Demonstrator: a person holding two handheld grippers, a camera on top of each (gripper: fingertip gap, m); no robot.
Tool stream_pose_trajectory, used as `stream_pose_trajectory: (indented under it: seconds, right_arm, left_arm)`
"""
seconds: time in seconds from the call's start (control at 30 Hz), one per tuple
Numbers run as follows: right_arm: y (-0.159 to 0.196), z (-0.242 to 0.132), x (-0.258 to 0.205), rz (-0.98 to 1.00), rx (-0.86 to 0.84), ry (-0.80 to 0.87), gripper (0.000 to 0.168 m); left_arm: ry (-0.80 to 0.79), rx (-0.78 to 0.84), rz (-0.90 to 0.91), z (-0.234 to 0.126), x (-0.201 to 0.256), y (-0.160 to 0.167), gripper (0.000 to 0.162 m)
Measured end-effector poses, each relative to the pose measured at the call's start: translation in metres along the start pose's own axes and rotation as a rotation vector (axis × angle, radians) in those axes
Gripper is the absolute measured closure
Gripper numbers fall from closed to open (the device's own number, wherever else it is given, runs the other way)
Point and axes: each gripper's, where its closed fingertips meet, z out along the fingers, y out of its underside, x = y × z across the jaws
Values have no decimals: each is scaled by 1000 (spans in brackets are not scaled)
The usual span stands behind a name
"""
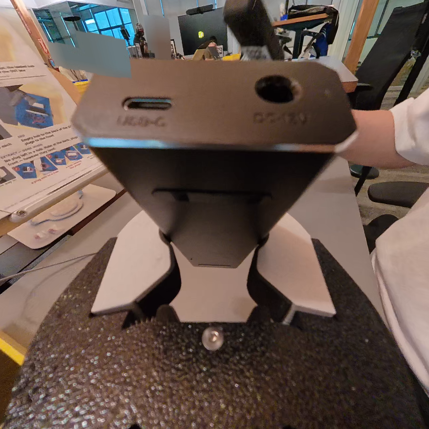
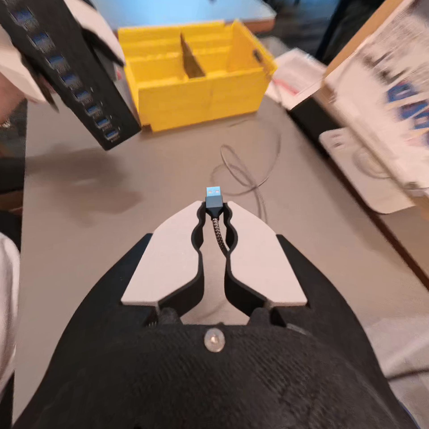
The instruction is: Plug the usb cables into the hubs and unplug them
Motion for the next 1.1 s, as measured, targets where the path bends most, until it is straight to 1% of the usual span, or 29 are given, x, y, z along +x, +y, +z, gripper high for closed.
stream_pose_trajectory:
  seconds: [0.07,0.1,0.13,0.23,0.27,0.3,0.43,0.47,0.53,0.6,0.63,0.7,0.77,0.8,0.83,0.9,0.93,1.03,1.07,1.1]
  right_arm:
    - [8,29,-9,8,-40,-76,154]
    - [14,41,-17,23,-76,-146,154]
    - [17,50,-25,33,-108,-215,154]
    - [23,69,-39,13,-168,-351,153]
    - [21,76,-39,-14,-176,-360,149]
    - [16,82,-34,-36,-158,-327,143]
    - [-24,104,-18,-111,-23,-290,117]
    - [-30,112,-8,-140,-13,-260,113]
    - [-30,133,26,-173,-50,-151,114]
    - [-15,159,61,-170,-153,-65,113]
    - [-4,172,70,-167,-210,-70,113]
    - [13,192,74,-150,-299,-154,107]
    - [18,207,68,-163,-328,-245,104]
    - [20,212,64,-197,-345,-283,99]
    - [24,217,63,-250,-372,-303,97]
    - [40,222,68,-359,-487,-313,87]
    - [46,223,71,-395,-540,-320,84]
    - [61,219,73,-415,-635,-386,84]
    - [68,216,73,-413,-673,-408,89]
    - [71,215,74,-424,-678,-413,93]
  left_arm:
    - [-7,17,-7,-2,-1,1,92]
    - [-5,23,-11,-4,-1,1,91]
    - [-5,27,-16,-6,-1,2,92]
    - [-6,35,-23,-13,-3,5,92]
    - [-7,36,-26,-16,-5,6,92]
    - [-10,38,-30,-19,-8,8,92]
    - [-24,72,-35,-29,-20,8,92]
    - [-26,85,-37,-31,-23,7,92]
    - [-28,106,-37,-35,-28,5,92]
    - [-34,124,-38,-39,-33,5,92]
    - [-35,131,-41,-40,-35,6,91]
    - [-34,139,-49,-44,-37,8,92]
    - [-38,145,-52,-48,-37,11,91]
    - [-37,144,-53,-51,-37,13,91]
    - [-36,139,-56,-54,-37,15,91]
    - [-41,129,-57,-59,-37,18,92]
    - [-45,127,-56,-62,-38,19,92]
    - [-49,132,-63,-67,-39,20,92]
    - [-43,138,-64,-69,-38,20,92]
    - [-40,145,-66,-69,-38,19,92]
